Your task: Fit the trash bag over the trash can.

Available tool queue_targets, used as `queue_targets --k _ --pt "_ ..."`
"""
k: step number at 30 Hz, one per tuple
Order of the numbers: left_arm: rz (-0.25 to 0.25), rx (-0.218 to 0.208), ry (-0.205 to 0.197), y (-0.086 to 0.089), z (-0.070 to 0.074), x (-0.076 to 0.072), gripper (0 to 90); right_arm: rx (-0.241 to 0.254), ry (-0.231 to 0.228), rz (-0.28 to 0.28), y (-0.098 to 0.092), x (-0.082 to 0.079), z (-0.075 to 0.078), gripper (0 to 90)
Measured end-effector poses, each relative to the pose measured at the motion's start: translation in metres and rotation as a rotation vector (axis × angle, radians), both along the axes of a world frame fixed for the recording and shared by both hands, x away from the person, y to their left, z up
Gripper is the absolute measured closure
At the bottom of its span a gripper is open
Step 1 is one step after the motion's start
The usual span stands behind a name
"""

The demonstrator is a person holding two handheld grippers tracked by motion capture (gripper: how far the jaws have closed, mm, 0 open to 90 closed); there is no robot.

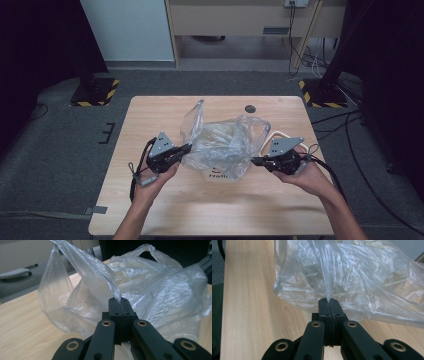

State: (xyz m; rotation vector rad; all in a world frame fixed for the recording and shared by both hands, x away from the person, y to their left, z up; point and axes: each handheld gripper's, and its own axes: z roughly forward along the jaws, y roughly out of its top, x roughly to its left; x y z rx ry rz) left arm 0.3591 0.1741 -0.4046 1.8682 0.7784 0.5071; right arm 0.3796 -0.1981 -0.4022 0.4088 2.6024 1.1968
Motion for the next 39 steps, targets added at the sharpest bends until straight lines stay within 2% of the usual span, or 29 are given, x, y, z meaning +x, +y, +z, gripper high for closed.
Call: queue_targets --k 6,10,15,19,25,32,36,39 --pt "-0.022 -0.028 -0.04 0.002 0.003 -0.015 90.0 0.006 0.004 0.005 -0.004 -0.004 0.003 90.0" --pt "-0.022 -0.022 -0.036 0.004 -0.011 -0.025 90.0 -0.016 0.018 0.027 -0.001 -0.007 -0.003 90.0" --pt "-0.004 -0.042 -0.037 0.008 -0.032 -0.032 90.0 -0.041 0.043 0.059 0.005 -0.01 -0.014 90.0" --pt "-0.013 -0.015 -0.032 0.006 -0.044 -0.034 90.0 -0.052 0.057 0.069 0.008 -0.01 -0.019 90.0" --pt "-0.012 -0.009 -0.017 0.003 -0.058 -0.034 90.0 -0.067 0.074 0.092 0.015 -0.011 -0.028 90.0" --pt "-0.025 0.02 0.0 -0.001 -0.067 -0.032 90.0 -0.094 0.087 0.091 0.018 -0.009 -0.038 90.0" --pt "-0.032 0.064 0.015 -0.004 -0.073 -0.031 90.0 -0.109 0.096 0.087 0.018 -0.008 -0.044 90.0" --pt "-0.034 0.081 0.026 -0.008 -0.076 -0.029 90.0 -0.116 0.104 0.083 0.018 -0.005 -0.048 90.0"
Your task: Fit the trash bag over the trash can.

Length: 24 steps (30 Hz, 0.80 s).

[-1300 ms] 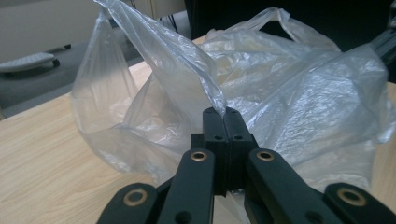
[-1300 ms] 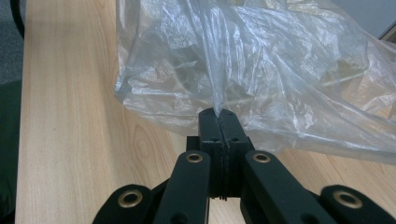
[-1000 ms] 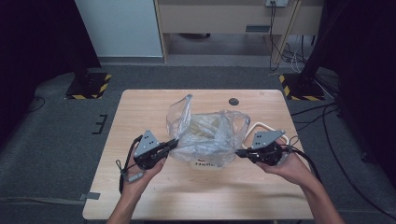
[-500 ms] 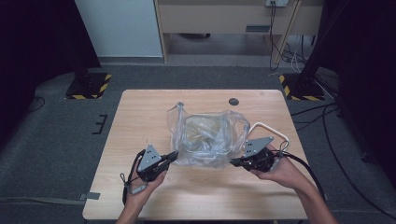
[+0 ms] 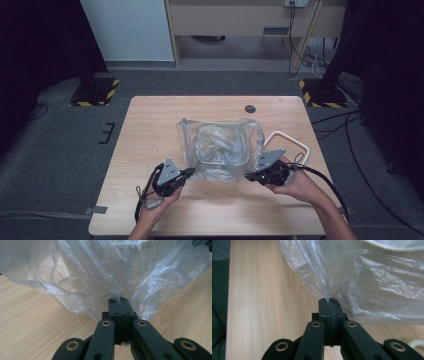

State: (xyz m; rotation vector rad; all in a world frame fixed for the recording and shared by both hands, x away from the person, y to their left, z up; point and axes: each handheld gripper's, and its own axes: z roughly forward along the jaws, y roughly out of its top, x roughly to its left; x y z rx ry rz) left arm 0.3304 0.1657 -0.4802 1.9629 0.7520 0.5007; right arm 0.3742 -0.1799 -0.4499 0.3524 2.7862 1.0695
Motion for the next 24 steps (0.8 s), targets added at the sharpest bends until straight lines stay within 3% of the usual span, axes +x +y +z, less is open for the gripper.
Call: queue_targets --k 5,10,24 --pt "-0.025 0.059 0.022 -0.009 -0.008 0.004 90.0 -0.024 0.004 -0.008 0.001 0.003 -0.008 90.0" --pt "-0.038 0.085 0.043 -0.016 -0.013 0.007 90.0 -0.029 0.012 -0.019 0.0 0.007 -0.014 90.0" --pt "-0.041 0.109 0.047 -0.027 -0.022 0.007 90.0 -0.053 0.018 -0.063 -0.008 0.015 -0.026 90.0"
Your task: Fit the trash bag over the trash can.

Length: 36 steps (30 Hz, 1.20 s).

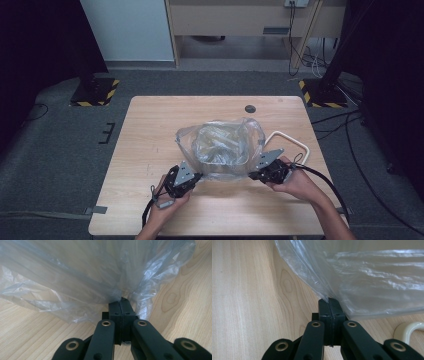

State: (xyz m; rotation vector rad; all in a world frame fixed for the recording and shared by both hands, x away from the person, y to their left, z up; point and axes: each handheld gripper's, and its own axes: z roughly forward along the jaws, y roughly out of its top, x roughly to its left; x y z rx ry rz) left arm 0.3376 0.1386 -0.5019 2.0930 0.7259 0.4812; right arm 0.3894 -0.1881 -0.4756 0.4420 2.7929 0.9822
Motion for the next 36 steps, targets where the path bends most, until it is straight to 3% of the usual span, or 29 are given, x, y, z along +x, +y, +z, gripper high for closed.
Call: queue_targets --k 11,14,17,21,30,36 --pt "0.002 0.009 0.007 -0.005 -0.005 0.001 89.4 -0.031 0.008 -0.022 -0.002 0.001 -0.007 90.0" --pt "0.025 -0.014 -0.01 -0.002 -0.004 -0.002 79.6 -0.016 -0.009 -0.032 -0.004 -0.001 -0.003 82.5" --pt "0.068 -0.032 -0.025 0.003 -0.001 -0.005 56.8 0.004 -0.032 -0.043 -0.007 -0.006 0.003 69.9" --pt "0.078 -0.064 -0.044 0.011 0.008 -0.008 43.8 0.029 -0.056 -0.063 -0.009 -0.014 0.011 57.6" --pt "0.089 -0.112 -0.075 0.019 0.027 -0.016 26.3 0.094 -0.118 -0.101 -0.019 -0.027 0.031 34.9" --pt "0.084 -0.118 -0.084 0.023 0.034 -0.02 24.1 0.122 -0.141 -0.112 -0.028 -0.031 0.041 28.4"
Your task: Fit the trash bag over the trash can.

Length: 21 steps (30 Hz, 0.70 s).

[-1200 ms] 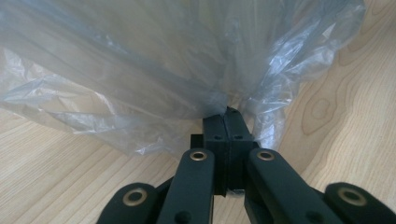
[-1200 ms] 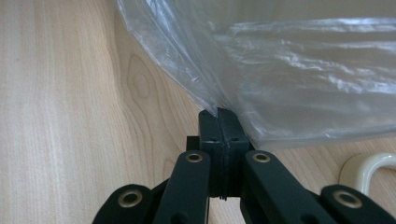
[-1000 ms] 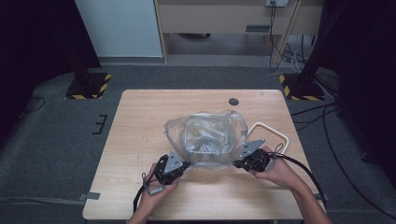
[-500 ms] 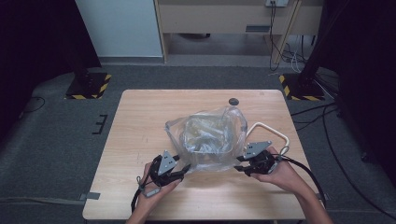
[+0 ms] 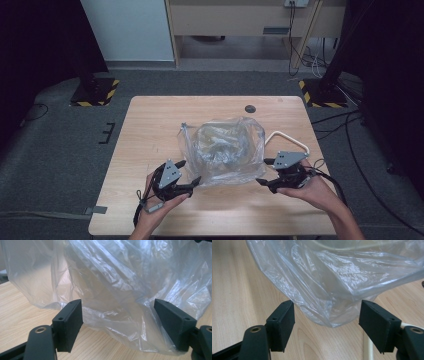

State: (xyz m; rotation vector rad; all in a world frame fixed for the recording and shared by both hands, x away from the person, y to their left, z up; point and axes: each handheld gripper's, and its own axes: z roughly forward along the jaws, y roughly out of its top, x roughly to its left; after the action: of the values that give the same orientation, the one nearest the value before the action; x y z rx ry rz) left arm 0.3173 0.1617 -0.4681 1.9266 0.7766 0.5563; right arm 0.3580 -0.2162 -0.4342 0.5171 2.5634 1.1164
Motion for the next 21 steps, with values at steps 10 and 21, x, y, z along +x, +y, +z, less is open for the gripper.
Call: queue_targets --k 10,21 --pt "-0.034 -0.017 -0.028 0.003 0.005 -0.005 18.3 0.002 -0.027 0.021 -0.004 -0.008 0.005 19.5" --pt "-0.027 -0.028 -0.052 0.005 0.021 -0.001 16.0 0.03 -0.053 -0.008 -0.003 0.003 0.02 16.7"
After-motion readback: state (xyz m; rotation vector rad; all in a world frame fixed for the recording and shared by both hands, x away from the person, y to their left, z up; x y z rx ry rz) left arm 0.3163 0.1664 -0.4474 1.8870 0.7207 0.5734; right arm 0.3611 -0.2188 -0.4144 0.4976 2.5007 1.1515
